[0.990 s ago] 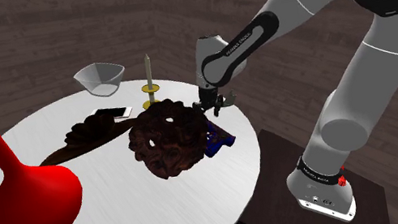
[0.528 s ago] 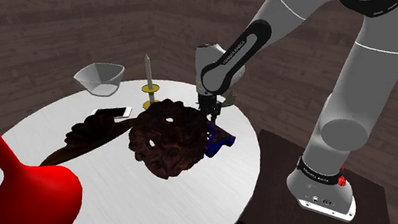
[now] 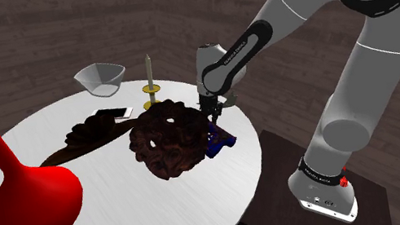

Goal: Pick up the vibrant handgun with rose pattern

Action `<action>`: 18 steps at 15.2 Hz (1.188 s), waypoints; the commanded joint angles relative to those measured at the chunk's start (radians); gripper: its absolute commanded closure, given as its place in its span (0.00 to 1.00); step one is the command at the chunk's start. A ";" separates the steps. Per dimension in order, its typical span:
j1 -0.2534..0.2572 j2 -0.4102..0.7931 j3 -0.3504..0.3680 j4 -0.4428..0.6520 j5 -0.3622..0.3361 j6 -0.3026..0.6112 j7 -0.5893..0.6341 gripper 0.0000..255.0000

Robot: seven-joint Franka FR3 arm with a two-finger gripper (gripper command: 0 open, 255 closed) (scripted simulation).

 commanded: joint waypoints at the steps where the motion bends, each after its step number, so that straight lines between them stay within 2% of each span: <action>1: 0.000 -0.001 0.000 -0.002 0.000 0.000 0.000 1.00; 16: 0.000 -0.166 -0.001 0.058 0.001 -0.225 0.001 1.00; 18: 0.000 -0.167 -0.001 0.059 0.001 -0.227 0.001 1.00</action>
